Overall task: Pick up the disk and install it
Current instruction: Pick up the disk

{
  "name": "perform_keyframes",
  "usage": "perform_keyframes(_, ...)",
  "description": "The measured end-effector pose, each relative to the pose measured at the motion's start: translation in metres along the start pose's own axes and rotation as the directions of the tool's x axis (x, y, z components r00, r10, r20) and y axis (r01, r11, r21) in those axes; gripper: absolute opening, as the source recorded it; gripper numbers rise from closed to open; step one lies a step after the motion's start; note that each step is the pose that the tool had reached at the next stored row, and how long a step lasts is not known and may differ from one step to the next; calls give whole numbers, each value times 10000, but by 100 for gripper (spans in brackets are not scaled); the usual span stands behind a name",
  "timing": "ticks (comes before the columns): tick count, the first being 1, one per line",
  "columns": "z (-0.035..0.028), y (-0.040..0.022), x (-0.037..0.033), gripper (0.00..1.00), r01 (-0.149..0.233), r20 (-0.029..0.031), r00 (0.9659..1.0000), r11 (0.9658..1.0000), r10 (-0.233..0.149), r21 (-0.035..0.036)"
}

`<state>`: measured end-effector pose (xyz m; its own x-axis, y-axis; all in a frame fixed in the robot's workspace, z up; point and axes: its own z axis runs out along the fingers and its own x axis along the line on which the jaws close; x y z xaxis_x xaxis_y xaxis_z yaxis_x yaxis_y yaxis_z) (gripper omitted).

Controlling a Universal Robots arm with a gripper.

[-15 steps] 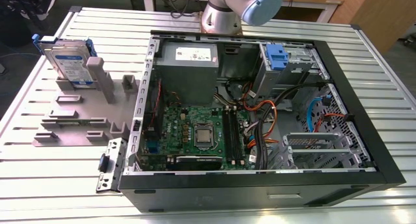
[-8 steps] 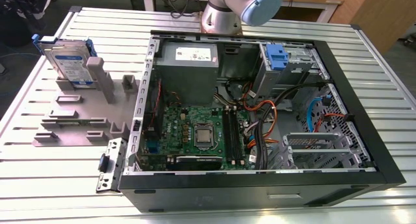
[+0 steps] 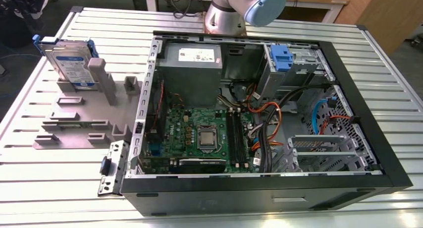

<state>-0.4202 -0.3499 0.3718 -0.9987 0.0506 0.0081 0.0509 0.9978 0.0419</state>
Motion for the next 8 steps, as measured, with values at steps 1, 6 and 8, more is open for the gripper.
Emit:
perform_keyframes(1,0,0,0,11,0,0,10000,10000,0,0)
perform_keyframes(6,1,0,2,11,1,0,10000,10000,-1,0)
perform_keyframes(8,1,0,2,11,16,-1,10000,10000,-16,0)
